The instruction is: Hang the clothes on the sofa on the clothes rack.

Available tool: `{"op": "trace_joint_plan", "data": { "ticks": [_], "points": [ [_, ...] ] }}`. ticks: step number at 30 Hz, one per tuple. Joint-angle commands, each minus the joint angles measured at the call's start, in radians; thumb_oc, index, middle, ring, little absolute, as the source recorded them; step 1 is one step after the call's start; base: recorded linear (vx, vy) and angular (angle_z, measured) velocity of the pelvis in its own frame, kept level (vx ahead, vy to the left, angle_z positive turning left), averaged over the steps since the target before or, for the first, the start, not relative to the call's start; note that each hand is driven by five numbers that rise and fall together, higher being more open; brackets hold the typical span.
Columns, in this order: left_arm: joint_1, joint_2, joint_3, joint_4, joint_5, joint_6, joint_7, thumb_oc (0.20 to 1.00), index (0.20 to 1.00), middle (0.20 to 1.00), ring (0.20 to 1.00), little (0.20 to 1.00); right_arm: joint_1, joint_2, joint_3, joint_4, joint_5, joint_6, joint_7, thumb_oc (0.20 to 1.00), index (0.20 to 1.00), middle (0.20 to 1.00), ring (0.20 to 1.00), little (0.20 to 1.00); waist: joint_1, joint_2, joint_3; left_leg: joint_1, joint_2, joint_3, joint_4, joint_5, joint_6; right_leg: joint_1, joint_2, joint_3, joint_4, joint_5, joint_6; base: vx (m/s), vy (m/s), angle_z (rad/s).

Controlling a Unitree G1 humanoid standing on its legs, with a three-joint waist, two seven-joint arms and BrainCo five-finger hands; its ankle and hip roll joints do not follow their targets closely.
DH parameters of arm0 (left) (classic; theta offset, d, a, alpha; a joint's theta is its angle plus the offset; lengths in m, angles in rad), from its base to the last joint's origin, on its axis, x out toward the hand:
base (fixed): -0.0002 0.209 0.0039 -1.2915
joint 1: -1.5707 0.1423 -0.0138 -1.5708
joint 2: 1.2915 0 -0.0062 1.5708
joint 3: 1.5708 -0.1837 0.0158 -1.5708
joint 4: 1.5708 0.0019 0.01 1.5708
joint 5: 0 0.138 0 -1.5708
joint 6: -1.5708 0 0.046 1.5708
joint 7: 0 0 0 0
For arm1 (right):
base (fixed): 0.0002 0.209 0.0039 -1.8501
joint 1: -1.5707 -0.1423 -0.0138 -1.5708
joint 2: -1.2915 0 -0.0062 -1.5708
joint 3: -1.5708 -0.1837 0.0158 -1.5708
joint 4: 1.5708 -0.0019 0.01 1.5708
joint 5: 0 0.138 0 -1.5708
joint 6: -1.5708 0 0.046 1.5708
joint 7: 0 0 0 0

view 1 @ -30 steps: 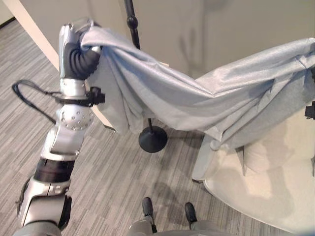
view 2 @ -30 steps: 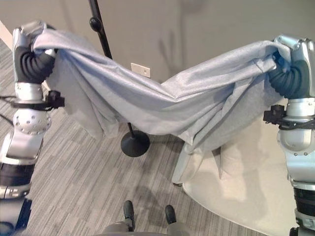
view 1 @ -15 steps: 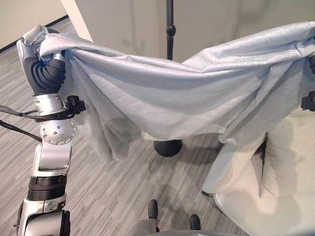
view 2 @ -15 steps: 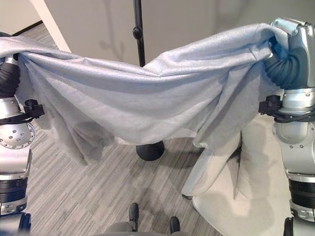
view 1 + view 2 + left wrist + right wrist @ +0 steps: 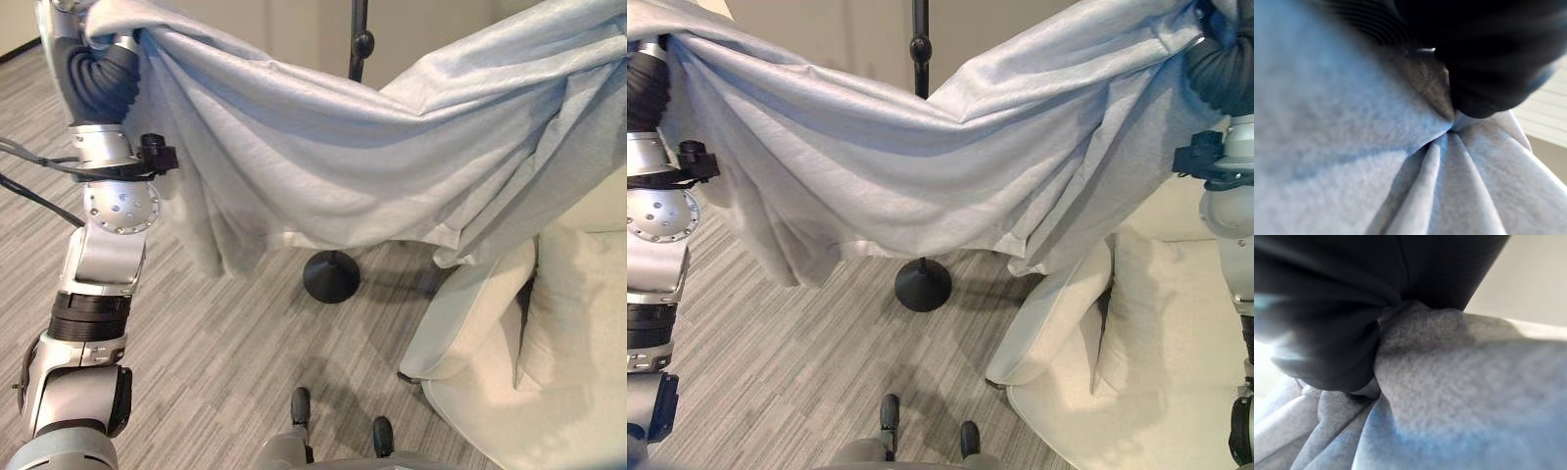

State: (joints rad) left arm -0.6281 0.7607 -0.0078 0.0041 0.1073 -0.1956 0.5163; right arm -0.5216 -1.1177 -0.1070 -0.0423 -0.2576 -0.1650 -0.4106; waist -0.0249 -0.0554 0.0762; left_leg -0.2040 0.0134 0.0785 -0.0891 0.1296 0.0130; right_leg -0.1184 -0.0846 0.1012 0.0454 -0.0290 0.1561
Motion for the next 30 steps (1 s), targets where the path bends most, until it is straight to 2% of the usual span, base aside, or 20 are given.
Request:
{"op": "trace_joint_plan", "data": {
  "ticks": [1,2,5,9,10,12,13,16,17,19,22,25,30],
  "points": [
    [-0.097,0.024,0.016,0.001,-0.026,-0.022,0.011,0.200,0.200,0.200,0.200,0.200,-0.052,-0.038,-0.062,-0.016,0.052,-0.003,-0.055,0.200,0.200,0.200,0.200,0.200,0.001,0.000,-0.001,0.150,-0.040,0.097,0.002,-0.157,-0.068,-0.076,0.117,0.098,0.009,0.043,0.048,0.09,0.025,-0.04],
    [-0.103,0.016,0.005,0.002,-0.026,-0.020,0.007,0.200,0.200,0.200,0.200,0.200,-0.039,-0.040,-0.072,-0.015,0.053,-0.004,-0.057,0.200,0.200,0.200,0.200,0.200,-0.008,-0.001,0.008,0.159,-0.048,0.087,0.002,-0.161,-0.068,-0.096,0.144,0.099,0.006,0.046,0.043,0.11,-0.004,-0.05],
    [-0.118,-0.011,-0.020,0.013,-0.027,-0.022,-0.004,0.200,0.200,0.200,0.200,0.200,-0.010,-0.048,-0.098,-0.019,0.066,-0.008,-0.045,0.200,0.200,0.200,0.200,0.200,-0.018,-0.011,0.016,0.179,-0.064,0.062,0.002,-0.167,-0.069,-0.056,0.148,0.094,-0.043,0.058,0.027,0.07,-0.052,0.62],
    [-0.108,-0.052,-0.024,0.008,-0.034,-0.023,-0.018,0.200,0.200,0.200,0.200,0.200,0.021,-0.074,-0.120,-0.034,0.081,-0.016,-0.027,0.200,0.200,0.200,0.200,0.200,-0.028,-0.014,0.004,0.203,-0.051,0.056,0.002,-0.187,-0.071,-0.019,0.154,0.078,-0.083,0.068,0.007,0.13,-0.145,0.50],
    [-0.110,-0.063,-0.024,0.001,-0.038,-0.022,-0.020,0.200,0.200,0.200,0.200,0.200,0.027,-0.085,-0.120,-0.040,0.084,-0.024,-0.020,0.200,0.200,0.200,0.200,0.200,-0.033,-0.020,0.008,0.224,-0.048,0.048,0.034,-0.206,-0.068,-0.010,0.165,0.078,-0.071,0.054,-0.011,0.14,-0.119,0.30],
    [-0.111,-0.070,-0.021,-0.006,-0.042,-0.023,-0.025,0.200,0.200,0.200,0.200,0.200,0.035,-0.089,-0.129,-0.043,0.088,-0.029,-0.018,0.200,0.200,0.200,0.200,0.200,-0.035,-0.024,0.024,0.212,-0.044,0.049,0.098,-0.226,-0.072,-0.002,0.165,0.072,-0.059,0.045,-0.021,0.05,-0.085,0.18],
    [-0.110,-0.084,-0.020,-0.012,-0.048,-0.028,-0.028,0.200,0.200,0.200,0.200,0.200,0.049,-0.093,-0.147,-0.048,0.096,-0.033,-0.020,0.200,0.200,0.200,0.200,0.200,-0.042,-0.036,0.038,0.177,-0.031,0.062,0.149,-0.228,-0.086,0.008,0.153,0.061,-0.055,0.038,-0.025,-0.01,-0.054,0.16],
    [-0.116,-0.102,-0.022,-0.007,-0.057,-0.041,-0.028,0.200,0.200,0.200,0.200,0.200,0.105,-0.099,-0.198,-0.062,0.087,-0.035,-0.021,0.200,0.200,0.200,0.200,0.200,-0.057,-0.042,0.040,0.099,0.020,0.128,0.179,-0.201,-0.099,0.031,0.109,0.007,-0.058,0.023,-0.023,0.03,0.025,0.44],
    [-0.093,-0.105,-0.033,-0.005,-0.047,-0.039,-0.023,0.200,0.200,0.200,0.200,0.200,0.119,-0.101,-0.220,-0.053,0.034,-0.014,-0.063,0.200,0.200,0.200,0.200,0.200,-0.047,-0.041,0.033,0.074,0.037,0.144,0.154,-0.177,-0.102,0.031,0.090,-0.033,-0.061,0.022,-0.018,0.08,0.039,0.73],
    [-0.104,-0.087,-0.025,-0.017,-0.038,-0.033,-0.025,0.200,0.200,0.200,0.200,0.200,0.151,-0.088,-0.219,-0.084,0.041,-0.026,-0.016,0.200,0.200,0.200,0.200,0.200,-0.052,-0.027,0.019,0.096,0.031,0.131,0.098,-0.168,-0.101,0.027,0.103,-0.026,-0.056,0.009,-0.017,0.10,0.051,0.38],
    [-0.107,-0.080,-0.021,-0.026,-0.032,-0.038,-0.020,0.200,0.200,0.200,0.200,0.200,0.168,-0.054,-0.254,-0.091,0.050,-0.032,-0.026,0.200,0.200,0.200,0.200,0.200,-0.064,-0.005,-0.012,0.133,0.014,0.144,0.003,-0.133,-0.105,0.036,0.095,-0.037,-0.071,0.010,-0.006,0.13,0.105,-0.01],
    [-0.105,-0.064,-0.015,-0.014,-0.030,-0.035,-0.020,0.200,0.200,0.200,0.200,0.200,0.163,-0.027,-0.250,-0.089,0.047,-0.028,-0.026,0.200,0.200,0.200,0.200,0.200,-0.059,0.006,-0.026,0.146,0.002,0.172,0.002,-0.135,-0.106,0.046,0.080,-0.033,-0.093,0.022,0.005,0.09,0.091,-0.11],
    [-0.104,-0.059,-0.007,-0.021,-0.029,-0.040,-0.014,0.200,0.200,0.200,0.200,0.200,0.160,0.002,-0.255,-0.095,0.033,-0.020,-0.035,0.200,0.200,0.200,0.200,0.200,-0.049,0.011,-0.030,0.158,-0.008,0.183,0.002,-0.149,-0.100,0.055,0.067,-0.023,-0.103,0.029,0.014,0.06,0.055,0.00]
  ]
}}
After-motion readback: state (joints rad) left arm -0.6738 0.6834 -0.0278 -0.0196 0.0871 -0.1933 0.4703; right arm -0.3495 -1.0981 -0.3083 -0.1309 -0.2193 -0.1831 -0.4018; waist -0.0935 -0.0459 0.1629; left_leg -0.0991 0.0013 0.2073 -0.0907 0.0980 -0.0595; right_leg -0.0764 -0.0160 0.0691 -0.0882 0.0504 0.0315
